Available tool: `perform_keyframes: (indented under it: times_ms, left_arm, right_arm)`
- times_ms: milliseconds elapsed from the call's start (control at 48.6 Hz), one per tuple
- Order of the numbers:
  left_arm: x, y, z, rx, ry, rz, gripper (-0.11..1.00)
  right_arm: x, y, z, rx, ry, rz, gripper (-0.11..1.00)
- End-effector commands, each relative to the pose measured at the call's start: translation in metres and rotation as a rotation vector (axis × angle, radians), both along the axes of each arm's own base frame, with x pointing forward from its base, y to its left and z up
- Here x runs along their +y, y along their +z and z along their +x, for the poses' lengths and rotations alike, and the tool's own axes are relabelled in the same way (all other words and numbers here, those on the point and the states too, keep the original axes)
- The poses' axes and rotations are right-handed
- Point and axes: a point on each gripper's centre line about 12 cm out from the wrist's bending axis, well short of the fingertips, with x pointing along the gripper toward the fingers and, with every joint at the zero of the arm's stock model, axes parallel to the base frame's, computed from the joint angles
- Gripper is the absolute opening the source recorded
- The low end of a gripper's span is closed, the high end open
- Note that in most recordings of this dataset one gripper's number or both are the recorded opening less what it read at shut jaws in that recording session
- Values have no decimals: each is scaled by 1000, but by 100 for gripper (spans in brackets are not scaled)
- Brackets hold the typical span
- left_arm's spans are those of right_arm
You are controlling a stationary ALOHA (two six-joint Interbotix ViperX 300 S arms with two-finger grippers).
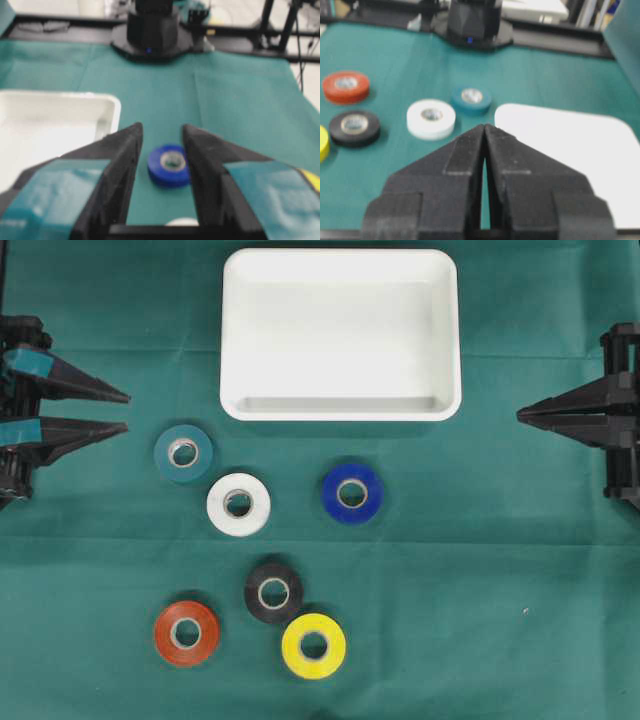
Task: Put the tape into the white case with the left arm.
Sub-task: 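Open the left gripper and move it toward the tape rolls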
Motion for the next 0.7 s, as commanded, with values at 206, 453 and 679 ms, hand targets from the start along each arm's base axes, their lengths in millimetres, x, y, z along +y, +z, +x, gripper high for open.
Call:
perform_keyframes:
  times_ms: [206, 453, 679]
  left_arm:
    - [-1, -4, 2, 52, -4, -2, 47]
    - [-1, -4, 2, 64, -5, 1, 99]
    - [-1, -5, 2, 78, -5, 1, 100]
  right_arm:
    - [0, 1, 1, 3, -1, 2, -9]
    - [0, 0, 1, 8, 0, 2, -9]
    - [0, -1, 1, 9, 0, 0, -9]
